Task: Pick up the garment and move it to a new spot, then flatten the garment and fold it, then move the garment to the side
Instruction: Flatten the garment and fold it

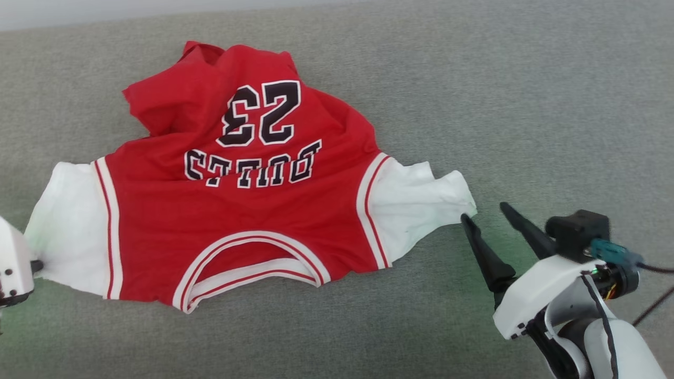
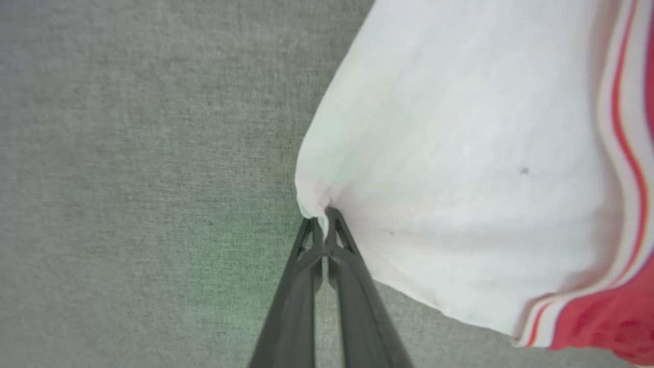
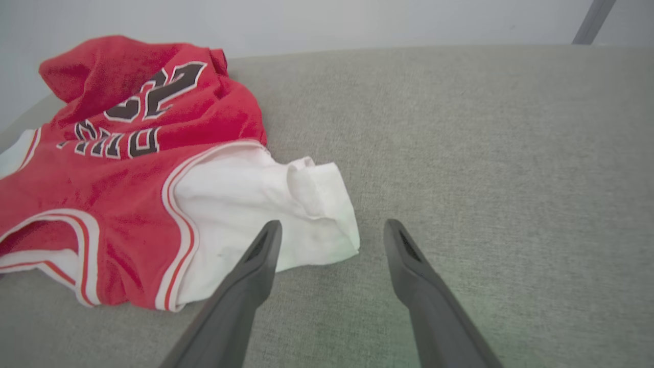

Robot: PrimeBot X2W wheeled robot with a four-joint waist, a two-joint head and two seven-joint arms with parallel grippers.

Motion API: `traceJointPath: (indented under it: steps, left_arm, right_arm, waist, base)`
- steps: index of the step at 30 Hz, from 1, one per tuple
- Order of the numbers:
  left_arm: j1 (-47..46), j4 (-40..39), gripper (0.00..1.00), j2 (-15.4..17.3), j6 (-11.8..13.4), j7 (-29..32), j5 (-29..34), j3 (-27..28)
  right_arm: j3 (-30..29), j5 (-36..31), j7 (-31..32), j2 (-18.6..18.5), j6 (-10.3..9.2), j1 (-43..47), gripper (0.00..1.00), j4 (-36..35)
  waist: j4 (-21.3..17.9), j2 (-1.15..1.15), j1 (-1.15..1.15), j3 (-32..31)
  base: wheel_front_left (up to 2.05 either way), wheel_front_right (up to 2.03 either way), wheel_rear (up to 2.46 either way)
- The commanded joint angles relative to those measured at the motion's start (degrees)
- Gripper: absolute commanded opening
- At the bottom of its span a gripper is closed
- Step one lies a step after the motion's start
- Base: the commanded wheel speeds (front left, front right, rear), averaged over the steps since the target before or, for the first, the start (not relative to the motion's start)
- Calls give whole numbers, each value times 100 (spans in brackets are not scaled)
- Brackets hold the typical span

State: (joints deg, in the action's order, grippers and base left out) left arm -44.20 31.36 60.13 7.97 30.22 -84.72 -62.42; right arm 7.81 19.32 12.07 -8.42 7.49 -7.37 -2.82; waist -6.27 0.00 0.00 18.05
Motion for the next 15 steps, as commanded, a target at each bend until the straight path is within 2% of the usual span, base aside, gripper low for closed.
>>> traceJointPath:
  steps: [1,2,9,14,15]
  left_arm:
    - [5,98,0,-170,-73,10,121,-95]
    - [5,98,0,-170,-73,10,121,-95]
    - [-380,296,0,-577,-289,-39,370,-138]
    - [-630,432,0,-835,-390,-44,545,-168]
    - [-708,490,0,-910,-424,-34,558,-181]
  right_arm:
    - [90,60,331,-104,1,-99,100,29]
    - [90,60,331,-104,1,-99,100,29]
    - [273,253,1537,-344,2,-670,100,375]
    - [500,203,2426,-549,1,-1188,100,1027]
    - [681,287,2891,-546,1,-1309,100,1438]
  waist:
    - [91,0,0,27]
    - [91,0,0,27]
    - [377,0,0,128]
    - [564,0,0,231]
    - [615,0,0,265]
  base:
    - [0,0,0]
    - [0,0,0]
    - [0,0,0]
    - [0,0,0]
    - [0,0,0]
